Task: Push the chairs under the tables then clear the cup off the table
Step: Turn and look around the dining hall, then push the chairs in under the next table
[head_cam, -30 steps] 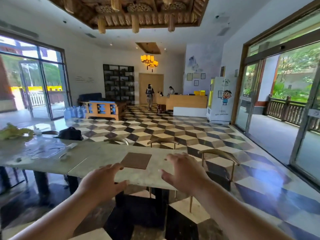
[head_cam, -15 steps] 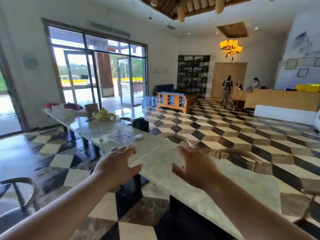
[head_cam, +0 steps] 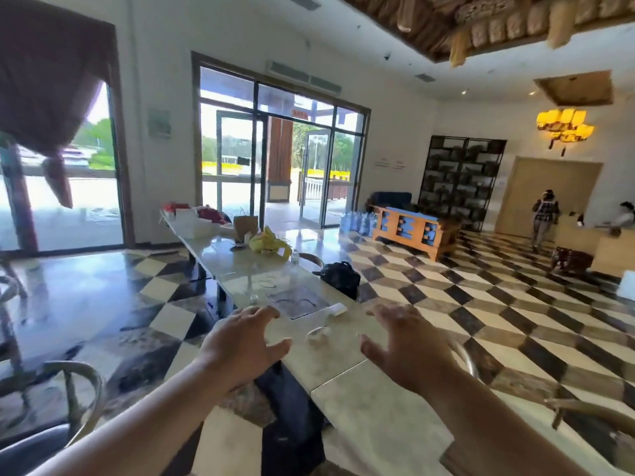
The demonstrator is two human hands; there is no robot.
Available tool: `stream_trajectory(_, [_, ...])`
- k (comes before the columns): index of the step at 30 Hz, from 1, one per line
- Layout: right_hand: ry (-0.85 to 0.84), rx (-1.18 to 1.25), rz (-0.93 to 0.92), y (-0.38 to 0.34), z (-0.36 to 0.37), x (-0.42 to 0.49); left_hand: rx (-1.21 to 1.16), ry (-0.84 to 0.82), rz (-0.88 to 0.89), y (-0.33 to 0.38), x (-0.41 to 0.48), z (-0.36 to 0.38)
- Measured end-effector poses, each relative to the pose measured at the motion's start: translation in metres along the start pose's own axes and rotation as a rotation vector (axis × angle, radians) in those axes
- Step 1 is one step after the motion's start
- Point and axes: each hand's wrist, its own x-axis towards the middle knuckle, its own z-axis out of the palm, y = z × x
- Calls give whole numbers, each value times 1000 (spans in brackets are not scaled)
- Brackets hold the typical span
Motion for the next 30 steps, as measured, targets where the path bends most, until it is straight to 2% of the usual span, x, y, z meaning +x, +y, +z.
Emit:
stream_trajectory(4, [-116, 133, -67, -15, 69, 77, 75, -37, -79, -55, 25, 26])
stream_trajectory(8, [-226, 128, -266, -34, 146, 170, 154, -103, -280, -133, 24, 47])
stream_trajectory(11, [-290, 145, -440, -71, 200, 236, 194, -133, -538, -190, 9, 54])
stream_trajectory(14, [-346, 259, -622, -128, 243, 291, 207, -68, -817, -222, -9, 45])
stream_trajectory(16, [-348, 274, -821, -174, 266, 315, 247, -33, -951, -229, -18, 32])
stream_trajectory(23, [-428, 530, -1306, -326, 311, 290, 280, 56, -1334, -212, -84, 21])
stream_trajectory(26, [-528, 539, -1449, -369, 329, 254, 288, 52, -1499, -205, -139, 30])
stream_trajectory(30, [-598, 438, -1597, -426, 360, 212, 215, 140, -1706, -206, -214, 49])
